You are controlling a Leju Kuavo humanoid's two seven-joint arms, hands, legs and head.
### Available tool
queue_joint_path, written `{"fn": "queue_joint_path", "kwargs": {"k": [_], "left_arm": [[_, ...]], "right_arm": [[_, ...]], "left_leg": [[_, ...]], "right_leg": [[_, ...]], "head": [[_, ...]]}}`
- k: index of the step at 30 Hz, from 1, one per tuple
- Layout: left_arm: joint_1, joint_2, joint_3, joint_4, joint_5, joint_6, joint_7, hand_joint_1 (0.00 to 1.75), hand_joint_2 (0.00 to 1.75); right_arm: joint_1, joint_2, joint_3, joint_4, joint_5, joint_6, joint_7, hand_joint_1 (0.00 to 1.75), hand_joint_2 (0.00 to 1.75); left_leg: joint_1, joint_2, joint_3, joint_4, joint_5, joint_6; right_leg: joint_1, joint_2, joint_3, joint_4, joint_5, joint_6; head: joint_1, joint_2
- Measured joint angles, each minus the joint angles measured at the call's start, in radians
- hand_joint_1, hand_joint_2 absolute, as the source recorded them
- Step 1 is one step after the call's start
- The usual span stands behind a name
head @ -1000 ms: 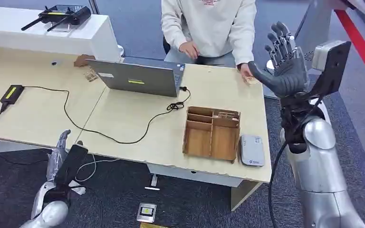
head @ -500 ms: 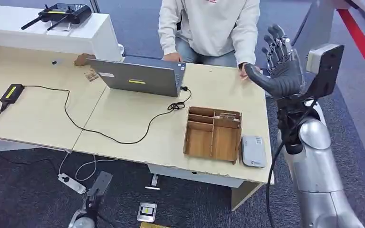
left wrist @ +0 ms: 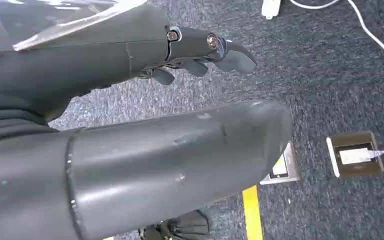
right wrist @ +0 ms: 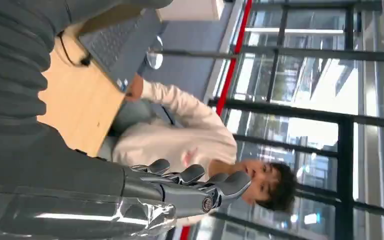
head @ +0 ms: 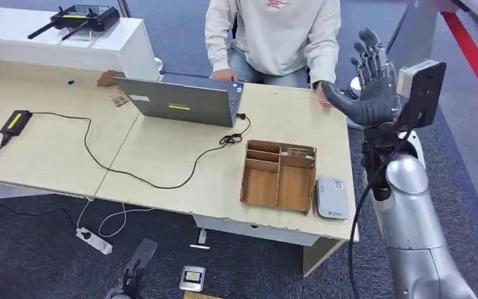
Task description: Pass the card to the sensor for recognition and then transmit it.
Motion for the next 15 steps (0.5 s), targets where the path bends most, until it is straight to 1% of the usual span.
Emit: {"fn": "queue_joint_path", "kwargs": {"k": [2,6,8,9,11,13,14,15], "left_arm": [[-0.006,-0.002,-0.022,0.012,-0.002,0.009,-0.006,0.0,0.0],[-0.01,-0.002,-0.046,0.018,-0.003,0.016,-0.009,0.0,0.0],[-0.015,-0.002,-0.06,0.022,-0.006,0.027,-0.012,0.0,0.0],[-0.018,-0.002,-0.071,0.024,-0.011,0.039,-0.019,0.0,0.0],[-0.024,-0.003,-0.097,0.026,-0.022,0.068,-0.041,0.0,0.0],[-0.034,-0.004,-0.127,0.031,-0.016,0.082,-0.052,0.0,0.0],[-0.039,-0.004,-0.141,0.034,-0.01,0.082,-0.052,0.0,0.0],[-0.044,-0.004,-0.153,0.034,-0.002,0.082,-0.052,0.0,0.0]], "right_arm": [[-0.023,-0.011,-0.002,0.012,0.058,-0.053,-0.028,0.0,1.75],[-0.043,-0.025,-0.008,0.026,0.1,-0.081,-0.052,0.0,1.75],[-0.046,-0.033,-0.008,0.034,0.182,-0.111,-0.08,0.0,1.75],[-0.051,-0.04,-0.008,0.039,0.247,-0.129,-0.096,0.0,1.75],[-0.068,-0.062,-0.008,0.067,0.478,-0.166,-0.144,0.0,1.75],[-0.096,-0.088,-0.008,0.121,0.701,-0.167,-0.171,0.0,1.75],[-0.107,-0.096,-0.007,0.153,0.763,-0.164,-0.174,0.0,1.75],[-0.116,-0.103,-0.006,0.182,0.797,-0.156,-0.171,0.0,1.75]], "left_leg": [[0.0,0.0,0.0,0.0,0.0,0.0],[0.0,0.0,0.0,0.0,0.0,0.0],[0.0,0.0,0.0,0.0,0.0,0.0],[0.0,0.0,0.0,0.0,0.0,0.0],[0.0,0.0,0.0,0.0,0.0,0.0],[0.0,-0.001,0.0,0.0,0.0,0.0],[0.0,-0.001,0.0,0.0,0.0,0.0],[0.0,-0.001,0.0,0.0,0.0,0.0]], "right_leg": [[0.0,0.0,0.0,0.0,0.0,0.0],[0.0,0.0,0.0,0.0,0.0,0.0],[0.0,0.0,0.0,0.0,0.0,0.0],[0.0,0.0,0.0,0.0,0.0,0.0],[0.0,0.0,0.0,0.0,0.0,0.0],[0.0,0.0,0.001,0.0,0.0,0.0],[0.0,0.0,0.001,0.0,0.0,0.0],[0.0,0.0,0.001,0.0,0.0,0.0]], "head": [[0.0,0.0],[0.0,0.0],[0.0,0.0],[0.0,0.0],[0.0,0.0],[0.0,0.0],[0.0,0.0],[0.0,0.0]]}}
